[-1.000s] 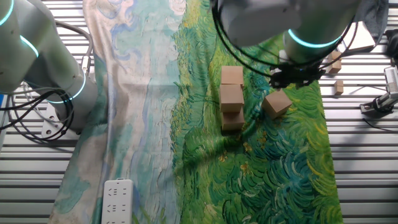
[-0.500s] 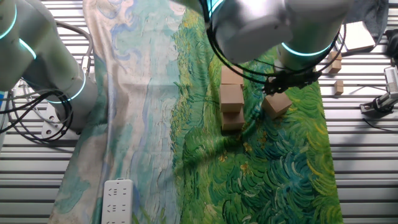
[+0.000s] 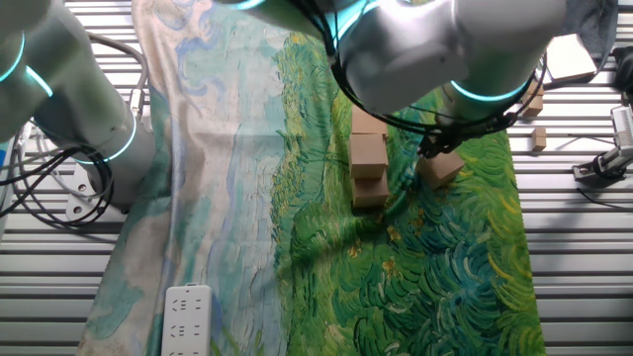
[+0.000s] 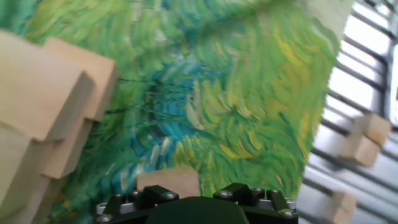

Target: Stack the blocks into a pyramid shape

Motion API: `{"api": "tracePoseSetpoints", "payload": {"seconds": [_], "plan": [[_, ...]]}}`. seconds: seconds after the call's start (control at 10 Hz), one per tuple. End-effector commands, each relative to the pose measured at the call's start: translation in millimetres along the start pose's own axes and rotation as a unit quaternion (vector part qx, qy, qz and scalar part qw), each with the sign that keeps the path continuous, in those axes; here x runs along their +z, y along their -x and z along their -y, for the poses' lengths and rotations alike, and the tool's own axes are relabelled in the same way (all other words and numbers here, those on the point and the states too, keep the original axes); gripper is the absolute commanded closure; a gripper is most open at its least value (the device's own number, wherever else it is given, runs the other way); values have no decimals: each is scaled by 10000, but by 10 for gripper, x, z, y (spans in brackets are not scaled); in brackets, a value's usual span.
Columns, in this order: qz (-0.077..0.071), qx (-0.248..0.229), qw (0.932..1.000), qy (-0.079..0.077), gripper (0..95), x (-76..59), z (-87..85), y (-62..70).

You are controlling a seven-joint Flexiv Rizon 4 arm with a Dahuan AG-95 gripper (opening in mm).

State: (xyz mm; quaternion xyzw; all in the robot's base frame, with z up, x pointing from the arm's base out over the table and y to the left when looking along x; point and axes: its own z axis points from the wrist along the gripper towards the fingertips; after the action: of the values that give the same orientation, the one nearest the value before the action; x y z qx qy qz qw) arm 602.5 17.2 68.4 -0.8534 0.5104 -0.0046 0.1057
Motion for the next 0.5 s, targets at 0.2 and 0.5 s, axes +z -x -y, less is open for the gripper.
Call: {"api": "tracePoseSetpoints", "payload": {"seconds": [0.2, 0.5], "plan": [[517, 480, 9959, 564, 190, 10, -111, 23], [491, 570, 9946, 721, 190, -75, -131, 28]]}}
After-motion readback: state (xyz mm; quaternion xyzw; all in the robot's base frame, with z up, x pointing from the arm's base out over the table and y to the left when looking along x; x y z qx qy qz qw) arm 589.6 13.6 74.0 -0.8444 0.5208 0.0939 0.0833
